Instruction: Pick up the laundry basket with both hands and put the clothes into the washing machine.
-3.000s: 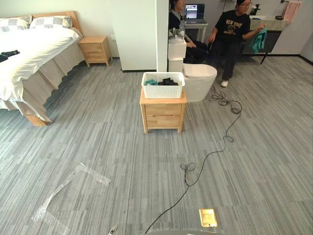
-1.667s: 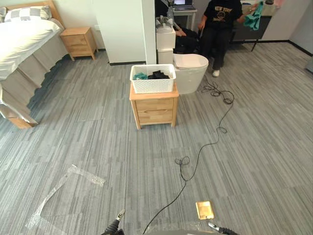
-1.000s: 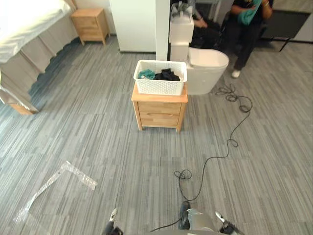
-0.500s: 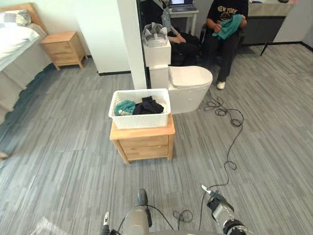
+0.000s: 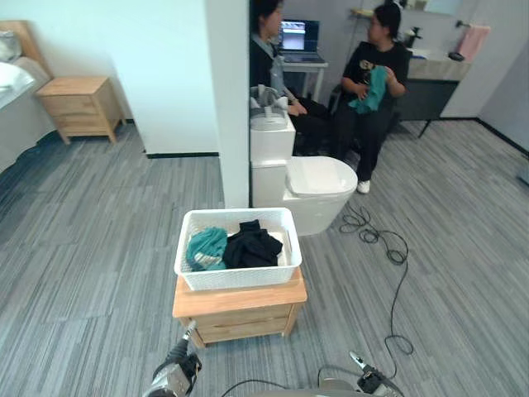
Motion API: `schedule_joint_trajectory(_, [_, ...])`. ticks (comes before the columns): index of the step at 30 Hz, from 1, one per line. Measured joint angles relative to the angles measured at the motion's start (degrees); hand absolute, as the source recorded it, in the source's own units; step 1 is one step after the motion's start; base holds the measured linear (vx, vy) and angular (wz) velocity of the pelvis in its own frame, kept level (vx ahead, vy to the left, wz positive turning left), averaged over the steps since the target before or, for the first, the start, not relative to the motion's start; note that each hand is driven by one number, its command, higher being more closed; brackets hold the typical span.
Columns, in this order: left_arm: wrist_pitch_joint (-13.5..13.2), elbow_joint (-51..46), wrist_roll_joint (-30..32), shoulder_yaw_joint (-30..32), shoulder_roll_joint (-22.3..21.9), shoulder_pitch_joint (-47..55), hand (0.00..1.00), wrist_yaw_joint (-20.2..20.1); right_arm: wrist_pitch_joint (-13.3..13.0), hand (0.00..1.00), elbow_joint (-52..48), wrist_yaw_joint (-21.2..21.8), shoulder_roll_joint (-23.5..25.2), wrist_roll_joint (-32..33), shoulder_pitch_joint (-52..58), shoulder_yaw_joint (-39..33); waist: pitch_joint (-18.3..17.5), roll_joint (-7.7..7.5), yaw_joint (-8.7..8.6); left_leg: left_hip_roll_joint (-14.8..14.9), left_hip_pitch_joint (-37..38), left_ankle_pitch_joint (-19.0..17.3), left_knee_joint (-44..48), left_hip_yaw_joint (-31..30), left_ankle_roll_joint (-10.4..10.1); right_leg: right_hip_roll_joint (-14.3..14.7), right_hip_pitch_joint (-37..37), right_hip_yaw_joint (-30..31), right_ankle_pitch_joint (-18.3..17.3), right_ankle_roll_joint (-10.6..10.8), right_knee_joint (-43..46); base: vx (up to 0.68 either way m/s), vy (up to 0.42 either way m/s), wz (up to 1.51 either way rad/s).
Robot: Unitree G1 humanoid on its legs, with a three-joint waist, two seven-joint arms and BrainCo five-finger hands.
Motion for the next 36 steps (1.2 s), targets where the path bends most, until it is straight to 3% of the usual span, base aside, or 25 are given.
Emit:
schedule_joint_trajectory(2, [0.0,-0.6,0.4,0.0,-2.2,0.4,0.0,0.1,-0.2,0.0,-0.1,-0.1,-1.0,-0.5,0.0,2.6,-0.8,1.5,0.13,2.4,0.2,0.0,-0.1,-0.2,-1.1,2.2,2.5,-2.6,-0.1,-0.8,-3.2,0.26,-0.233,0.42])
schedule_joint_trajectory(6, [-0.2,-0.7,-0.2,0.1,-2.5,0.7,0.0,-0.1,-0.4,0.0,-0.5,-0.6,-0.3,-0.3,-1.1,2.2,-1.0,1.33,0.74,4.1,0.2,0.6,1.7,-1.1,-2.4,3.9,6.0,-5.6,-1.4,-2.4,-4.9,0.12,-0.143,0.38])
schedule_joint_trajectory(9, [-1.1,-2.2,-2.7,0.0,-1.7,0.5,0.0,0.3,-1.5,0.0,-3.8,-2.0,2.0,1.5,-1.2,4.2,-0.8,-0.57,1.63,4.3,-4.9,0.1,12.8,-2.8,-2.7,2.9,7.1,-7.0,-2.5,-2.8,-4.8,0.03,-0.102,0.31])
schedule_joint_trajectory(11, [-1.9,-3.0,-5.5,0.0,-1.3,1.2,0.0,1.6,-1.8,0.0,-10.5,-3.5,3.3,3.1,-1.0,7.8,-0.3,-0.49,1.66,5.5,-10.0,-0.8,23.7,-3.9,-2.8,2.7,7.3,-7.4,-3.5,-3.2,-4.0,0.0,-0.091,0.15])
schedule_joint_trajectory(13, [-2.6,-3.1,-8.6,-1.0,-1.3,1.9,0.0,2.8,-2.5,0.0,-20.5,-5.1,3.5,3.6,-0.3,11.0,-0.2,0.29,1.7,6.1,-12.3,-0.7,27.5,-5.1,-2.8,3.1,7.4,-6.9,-4.0,-2.8,-3.8,-0.04,-0.028,-0.11])
schedule_joint_trajectory(18, [-3.2,-4.2,-11.3,-4.0,-1.1,3.1,0.0,3.6,-4.7,0.0,-42.3,-6.5,2.3,3.4,0.3,12.1,-0.5,0.51,1.14,7.5,-9.3,-1.4,13.3,-3.3,-1.6,3.2,3.7,-5.3,-3.9,-2.5,-3.4,-0.03,0.033,-0.08])
schedule_joint_trajectory(19, [-3.2,-4.2,-10.9,-4.4,-1.1,3.2,0.0,3.7,-4.9,0.0,-43.7,-6.5,1.9,3.1,0.3,12.2,-0.6,0.72,1.14,7.5,-8.7,-0.9,11.0,-3.3,-2.2,3.3,3.1,-5.0,-3.9,-2.4,-3.0,-0.01,0.134,-0.32])
schedule_joint_trajectory(20, [-3.2,-4.2,-8.9,-5.0,-1.3,3.2,0.0,3.8,-5.0,0.0,-46.8,-6.5,1.2,2.4,0.4,12.2,-1.2,2.34,0.82,7.8,-7.9,2.2,6.5,-3.4,-4.7,4.0,2.3,-4.4,-3.5,-1.8,-3.2,0.01,0.155,-0.23])
schedule_joint_trajectory(22, [-3.1,-4.3,-6.8,-5.8,-0.7,2.9,0.0,4.2,-5.0,0.0,-49.2,-6.7,1.0,2.1,1.1,12.2,-1.5,2.12,-0.6,7.3,-6.9,2.0,3.3,-3.0,-4.8,3.7,2.3,-4.7,-2.7,-0.7,-4.0,0.04,0.155,0.03])
schedule_joint_trajectory(23, [-3.1,-5.5,-5.1,-6.9,0.0,2.7,0.0,4.9,-5.0,0.0,-51.4,-6.9,1.6,2.0,1.8,12.5,-1.6,1.31,-1.12,6.9,-7.0,2.2,2.4,-3.0,-4.9,3.2,2.3,-4.6,-2.0,-0.1,-4.9,0.04,0.157,0.01])
schedule_joint_trajectory(26, [-0.7,-17.5,-1.6,-1.9,3.2,2.8,0.0,5.6,-4.8,0.0,-59.1,-6.8,1.8,-0.1,2.6,14.6,-1.9,0.94,-0.83,4.7,-6.8,2.2,0.8,-1.0,-4.4,1.8,1.8,-2.6,0.7,0.2,-7.2,0.07,0.162,-0.26])
schedule_joint_trajectory(28, [-1.4,-42.4,-2.2,0.1,11.8,8.8,0.0,4.9,-4.9,0.0,-65.6,-5.5,0.8,-1.4,2.4,15.4,-2.0,0.46,0.13,3.9,-6.8,2.2,0.9,-0.9,-4.4,1.0,1.7,-2.5,0.8,0.3,-7.2,0.08,0.095,-0.05])
schedule_joint_trajectory(29, [-2.5,-48.0,-2.1,0.7,15.7,10.0,0.0,4.2,-4.8,0.0,-66.6,-4.7,0.3,-1.9,2.1,14.7,-2.3,0.6,1.27,3.6,-6.8,2.2,0.9,-0.9,-4.4,0.8,1.7,-2.5,0.8,0.3,-7.4,0.08,0.049,0.05])
schedule_joint_trajectory(31, [-3.6,-53.7,-2.2,5.8,19.7,10.3,0.0,3.1,-4.6,0.0,-66.9,-3.3,-2.4,-2.2,0.8,14.3,-2.9,0.61,1.99,3.0,-6.9,2.2,1.0,-1.6,-4.4,0.3,2.2,-2.9,1.2,0.9,-8.5,0.1,0.038,0.21])
schedule_joint_trajectory(32, [-4.0,-53.0,-2.3,6.3,21.9,10.3,0.0,1.6,-4.1,0.0,-66.8,-2.0,-4.5,-2.2,-0.2,14.6,-2.8,1.82,2.38,2.4,-7.4,2.2,1.2,-1.8,-4.4,0.1,2.9,-3.4,1.7,1.3,-9.9,0.07,0.032,0.29])
schedule_joint_trajectory(34, [-3.4,-49.1,-2.4,5.5,23.2,9.4,0.0,0.1,-3.5,0.0,-65.8,-0.8,-7.8,-2.2,-2.2,16.7,-2.7,3.35,3.27,2.0,-7.9,2.2,1.4,-1.8,-4.4,-0.1,3.2,-3.5,2.9,1.3,-11.5,0.01,0.029,0.1])
schedule_joint_trajectory(36, [-2.5,-45.4,-2.4,2.4,25.0,7.1,0.0,-0.4,-2.2,0.0,-64.3,0.9,-10.8,-2.2,-4.9,19.6,-2.4,3.4,3.27,2.2,-9.5,2.6,1.6,-1.8,-3.9,0.2,2.6,-3.8,3.9,0.9,-12.8,-0.04,-0.005,0.03])
